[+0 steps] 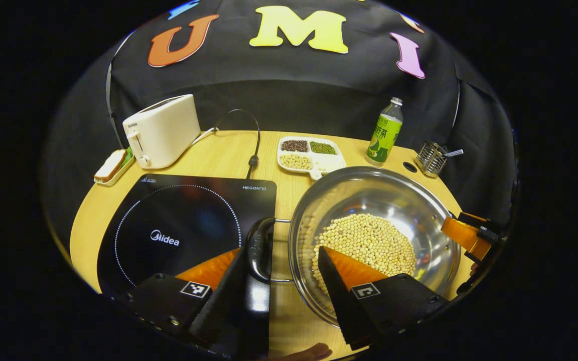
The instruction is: First push the handle of the pot to place it horizontally, then grasp the pot with both hands and set it on the induction cooktop.
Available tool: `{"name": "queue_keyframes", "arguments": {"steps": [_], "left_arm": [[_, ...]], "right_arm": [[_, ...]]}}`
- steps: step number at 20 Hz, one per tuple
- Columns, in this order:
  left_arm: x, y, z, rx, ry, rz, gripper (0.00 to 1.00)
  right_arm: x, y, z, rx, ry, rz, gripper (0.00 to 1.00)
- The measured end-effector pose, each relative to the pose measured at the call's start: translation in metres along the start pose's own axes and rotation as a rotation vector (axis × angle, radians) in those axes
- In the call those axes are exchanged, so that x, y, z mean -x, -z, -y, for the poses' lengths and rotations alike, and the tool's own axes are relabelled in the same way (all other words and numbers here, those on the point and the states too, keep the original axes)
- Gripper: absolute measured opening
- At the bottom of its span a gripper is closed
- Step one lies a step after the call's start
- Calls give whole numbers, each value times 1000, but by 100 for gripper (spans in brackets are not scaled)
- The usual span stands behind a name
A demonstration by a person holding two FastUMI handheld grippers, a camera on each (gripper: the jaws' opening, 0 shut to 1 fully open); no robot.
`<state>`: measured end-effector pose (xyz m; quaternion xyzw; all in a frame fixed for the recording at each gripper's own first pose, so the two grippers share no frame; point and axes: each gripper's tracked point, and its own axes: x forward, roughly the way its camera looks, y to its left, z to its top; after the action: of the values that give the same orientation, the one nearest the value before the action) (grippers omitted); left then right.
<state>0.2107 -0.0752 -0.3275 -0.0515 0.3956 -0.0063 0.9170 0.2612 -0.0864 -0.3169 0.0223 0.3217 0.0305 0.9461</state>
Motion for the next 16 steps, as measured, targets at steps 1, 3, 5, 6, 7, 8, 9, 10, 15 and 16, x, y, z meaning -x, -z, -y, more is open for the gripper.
{"name": "queue_keyframes", "arguments": {"steps": [1,3,5,6,7,8,9,10,15,16], "left_arm": [[1,0,-2,-9,-8,-2,85],[0,1,-7,-9,-23,-8,83],[-2,0,-11,8,-28,-15,83],[-2,0,-10,16,-21,-14,63],[-2,0,-11,14,-18,-16,63],[-2,0,-10,13,-17,-18,62],[-1,-2,-11,3,-16,-10,62],[-3,-2,-10,5,-15,-8,60],[5,3,-7,-9,-2,-11,54],[9,4,-4,-15,1,-10,54]], "right_arm": [[0,3,-2,-1,-6,-13,94],[-3,5,-3,2,-12,-32,94],[-4,8,2,11,13,-54,89],[-5,8,1,10,13,-62,86],[-7,10,0,3,12,-76,85],[-9,13,1,-11,13,-102,84],[-9,16,0,-26,12,-118,83],[-8,12,1,-53,14,-126,75],[6,23,4,-75,30,-160,62],[10,25,5,-82,33,-163,62]]}}
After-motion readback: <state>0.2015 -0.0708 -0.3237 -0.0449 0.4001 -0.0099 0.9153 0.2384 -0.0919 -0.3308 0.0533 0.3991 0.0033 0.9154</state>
